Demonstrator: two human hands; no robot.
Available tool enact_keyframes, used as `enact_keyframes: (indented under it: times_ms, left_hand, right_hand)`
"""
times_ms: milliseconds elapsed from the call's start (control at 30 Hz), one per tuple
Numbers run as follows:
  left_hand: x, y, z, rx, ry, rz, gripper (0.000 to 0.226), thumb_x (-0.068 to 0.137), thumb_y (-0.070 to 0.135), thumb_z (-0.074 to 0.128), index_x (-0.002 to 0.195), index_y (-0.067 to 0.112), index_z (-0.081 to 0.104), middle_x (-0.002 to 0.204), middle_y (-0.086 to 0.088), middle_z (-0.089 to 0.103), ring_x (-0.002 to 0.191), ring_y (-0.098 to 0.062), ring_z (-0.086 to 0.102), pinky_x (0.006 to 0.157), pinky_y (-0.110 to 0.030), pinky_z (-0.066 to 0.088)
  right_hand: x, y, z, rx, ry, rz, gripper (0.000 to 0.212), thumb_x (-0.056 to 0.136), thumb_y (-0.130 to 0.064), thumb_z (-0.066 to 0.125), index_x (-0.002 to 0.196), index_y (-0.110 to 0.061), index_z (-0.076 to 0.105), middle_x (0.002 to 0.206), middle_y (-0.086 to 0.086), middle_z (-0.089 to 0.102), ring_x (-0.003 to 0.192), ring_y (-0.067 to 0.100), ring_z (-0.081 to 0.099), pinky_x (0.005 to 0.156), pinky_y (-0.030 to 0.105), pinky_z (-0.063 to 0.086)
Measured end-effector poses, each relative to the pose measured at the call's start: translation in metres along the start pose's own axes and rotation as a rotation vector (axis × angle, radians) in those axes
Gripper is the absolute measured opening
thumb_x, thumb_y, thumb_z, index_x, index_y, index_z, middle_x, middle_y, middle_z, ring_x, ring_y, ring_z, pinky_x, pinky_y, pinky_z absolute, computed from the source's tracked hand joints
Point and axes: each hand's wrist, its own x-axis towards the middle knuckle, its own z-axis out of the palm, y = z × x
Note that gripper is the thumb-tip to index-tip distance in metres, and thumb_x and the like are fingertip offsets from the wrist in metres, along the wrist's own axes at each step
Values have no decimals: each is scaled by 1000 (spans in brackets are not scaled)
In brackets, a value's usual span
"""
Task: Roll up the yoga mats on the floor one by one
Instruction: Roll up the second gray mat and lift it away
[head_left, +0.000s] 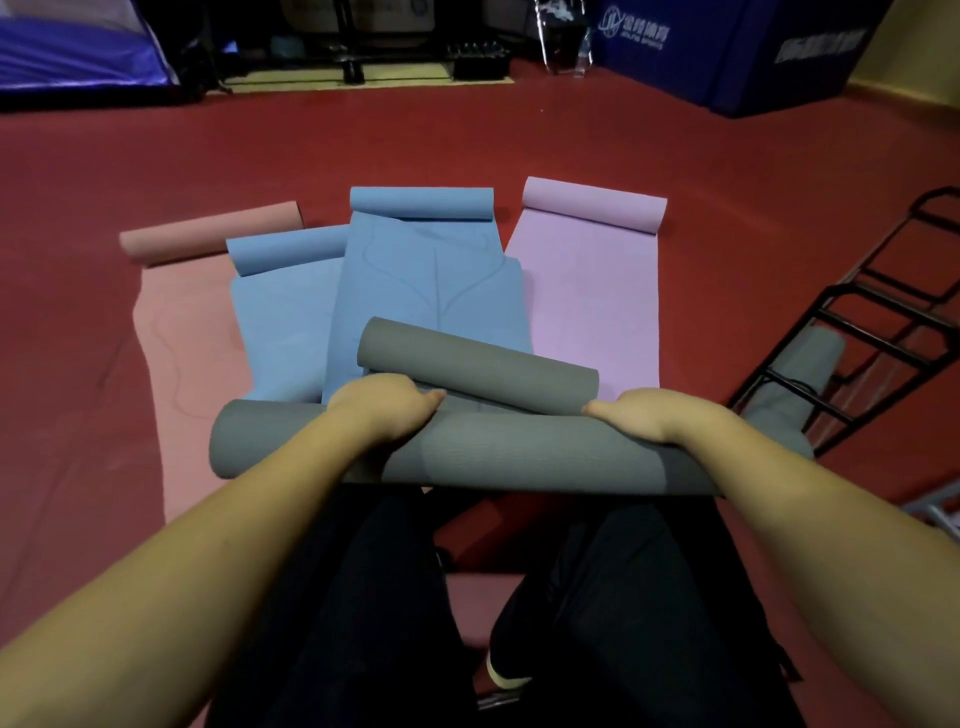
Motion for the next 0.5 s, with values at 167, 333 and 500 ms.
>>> enact_keyframes:
  times_ms: [167,333,500]
  left_hand:
    - [-24,3,21,113,502,137,54,97,44,32,76,12,70,82,-10,64,86,-34,61,70,-39,43]
    - [-37,-2,53,128,605,128,54,95,49,34,69,11,62,72,-9,57,72,-34,58,72,-41,42]
    - [-18,3,36,130,461,90,67,94,53,21,74,13,70,80,-8,63,83,-33,62,73,-39,39]
  right_hand:
    - [13,-3,-7,41,-116,21,47,96,-58,35,117,-25,60,137,9,54,105,22,51,91,34,36]
    - [25,-6,-7,23,-150,11,51,97,-58,36,125,-22,61,138,10,54,109,23,51,95,34,36]
    - [36,-1,5,-34,173,-60,57,101,-56,29,118,-18,68,130,12,62,117,28,56,94,34,40]
